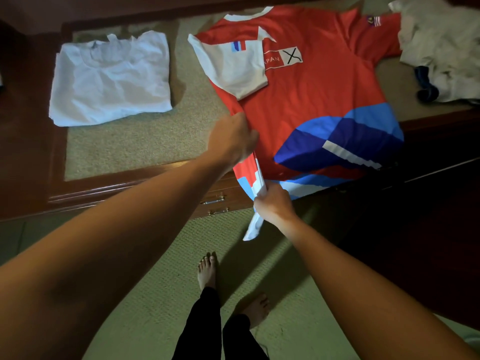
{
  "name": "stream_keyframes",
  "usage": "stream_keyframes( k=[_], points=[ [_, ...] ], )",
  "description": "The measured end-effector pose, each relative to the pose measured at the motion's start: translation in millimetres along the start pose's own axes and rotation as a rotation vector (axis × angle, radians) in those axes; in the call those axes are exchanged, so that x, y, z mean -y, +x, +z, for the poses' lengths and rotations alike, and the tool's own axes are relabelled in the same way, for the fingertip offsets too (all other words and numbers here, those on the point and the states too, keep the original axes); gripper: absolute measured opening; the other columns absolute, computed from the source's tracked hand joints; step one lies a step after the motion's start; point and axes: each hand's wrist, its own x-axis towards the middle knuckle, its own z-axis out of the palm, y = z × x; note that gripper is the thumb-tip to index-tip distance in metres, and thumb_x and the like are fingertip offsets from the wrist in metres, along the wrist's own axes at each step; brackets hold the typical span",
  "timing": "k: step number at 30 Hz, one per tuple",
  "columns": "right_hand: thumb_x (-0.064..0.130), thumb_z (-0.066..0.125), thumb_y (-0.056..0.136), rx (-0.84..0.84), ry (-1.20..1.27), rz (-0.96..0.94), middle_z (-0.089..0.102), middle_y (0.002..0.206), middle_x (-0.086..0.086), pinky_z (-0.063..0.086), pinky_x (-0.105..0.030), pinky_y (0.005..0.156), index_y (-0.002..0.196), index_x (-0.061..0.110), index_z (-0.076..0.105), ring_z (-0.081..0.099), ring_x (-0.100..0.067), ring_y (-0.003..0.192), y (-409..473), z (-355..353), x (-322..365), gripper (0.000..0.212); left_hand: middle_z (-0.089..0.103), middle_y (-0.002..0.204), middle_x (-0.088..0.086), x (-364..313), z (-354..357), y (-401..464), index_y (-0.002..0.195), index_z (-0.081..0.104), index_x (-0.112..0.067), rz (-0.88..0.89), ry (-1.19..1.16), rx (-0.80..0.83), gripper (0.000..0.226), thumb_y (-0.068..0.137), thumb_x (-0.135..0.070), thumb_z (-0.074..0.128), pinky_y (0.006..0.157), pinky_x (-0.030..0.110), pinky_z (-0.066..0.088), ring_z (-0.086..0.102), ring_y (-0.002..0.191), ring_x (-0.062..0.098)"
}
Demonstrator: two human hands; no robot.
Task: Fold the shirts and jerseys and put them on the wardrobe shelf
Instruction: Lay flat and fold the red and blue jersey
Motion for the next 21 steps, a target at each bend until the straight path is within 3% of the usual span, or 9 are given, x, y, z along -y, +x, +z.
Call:
stream_keyframes(
  k=[4,7,10,13,14,16,17,19,21],
  points=[
    [0.02,0.047,0.095,0.044,0.003,-0.024,0.07,0.11,-0.013,0.052,-0.036,0.083,0.117,0.013,0.065,0.065,-0.033,0.105,3.3,-14.1,-9.8,0.029,0.069,0.074,0.017,-6.5,5.2,2.4,0.077,0.052,-0.015,-0.061,-0.19,0.061,0.031,0.071,-0.041,0.039,0.075,0.044,0.055,0.067,0.076,0.034],
    [0.009,0.05,0.086,0.235,0.055,-0.064,0.067,0.077,0.002,0.044,-0.029,0.063,0.091,0.016,0.066,0.061,-0.018,0.076,-1.1,-30.0,-14.4,0.018,0.068,0.074,0.015,-6.7,12.7,5.1,0.069,0.04,-0.021,-0.041,-0.25,0.075,0.024,0.079,-0.041,0.046,0.073,0.044,0.055,0.067,0.075,0.034],
    [0.0,0.051,0.083,0.342,0.254,0.032,0.043,0.053,0.004,0.027,-0.026,0.049,0.071,0.014,0.047,0.04,-0.014,0.051,5.0,-39.8,-28.8,0.019,0.068,0.075,0.01,0.6,24.8,6.9,0.073,0.043,-0.02,-0.063,-0.343,0.106,0.037,0.089,-0.051,0.054,0.072,0.048,0.056,0.067,0.075,0.032],
    [0.009,0.053,0.09,0.274,0.144,0.108,0.052,0.068,-0.01,0.041,-0.032,0.05,0.09,0.009,0.06,0.053,-0.022,0.06,17.5,-38.0,-51.8,0.007,0.071,0.082,0.003,4.8,32.4,0.2,0.089,0.057,-0.017,-0.081,-0.444,0.105,0.042,0.092,-0.059,0.054,0.073,0.046,0.055,0.067,0.079,0.027],
    [0.013,0.054,0.092,0.229,0.0,0.119,0.064,0.085,-0.013,0.052,-0.037,0.066,0.104,0.01,0.066,0.064,-0.027,0.078,23.6,-35.2,-62.6,0.017,0.07,0.085,0.002,6.6,34.1,-2.8,0.092,0.059,-0.015,-0.055,-0.424,0.059,0.039,0.096,-0.054,0.054,0.071,0.041,0.051,0.065,0.081,0.026],
    [0.02,0.056,0.091,0.122,-0.243,0.137,0.064,0.128,-0.012,0.053,-0.038,0.096,0.131,0.017,0.062,0.063,-0.032,0.115,27.0,-33.1,-74.9,0.04,0.066,0.086,0.003,12.5,37.0,-7.3,0.094,0.061,-0.012,0.002,-0.347,-0.064,0.028,0.097,-0.04,0.056,0.067,0.035,0.041,0.062,0.082,0.027],
    [0.022,0.059,0.089,0.098,-0.197,0.146,0.062,0.133,-0.01,0.054,-0.036,0.096,0.134,0.021,0.06,0.065,-0.031,0.114,27.8,-32.2,-76.6,0.045,0.065,0.088,0.005,15.7,38.9,-8.3,0.094,0.06,-0.011,0.026,-0.315,-0.106,0.022,0.096,-0.033,0.057,0.068,0.036,0.042,0.06,0.083,0.028],
    [0.027,0.067,0.086,0.067,0.0,0.104,0.07,0.119,-0.003,0.059,-0.03,0.075,0.129,0.025,0.063,0.072,-0.026,0.089,29.3,-29.3,-70.9,0.043,0.063,0.095,0.011,21.6,41.8,-6.4,0.097,0.06,-0.01,0.063,-0.27,-0.146,0.017,0.091,-0.024,0.053,0.074,0.043,0.048,0.059,0.088,0.033],
    [0.031,0.072,0.085,-0.016,0.12,0.004,0.072,0.108,0.001,0.06,-0.035,0.075,0.121,0.024,0.067,0.072,-0.027,0.086,32.6,-24.8,-59.2,0.037,0.061,0.105,0.012,25.7,42.8,-2.8,0.104,0.064,-0.013,0.14,-0.207,-0.179,0.022,0.087,-0.019,0.051,0.077,0.046,0.051,0.06,0.093,0.034]
  ],
)
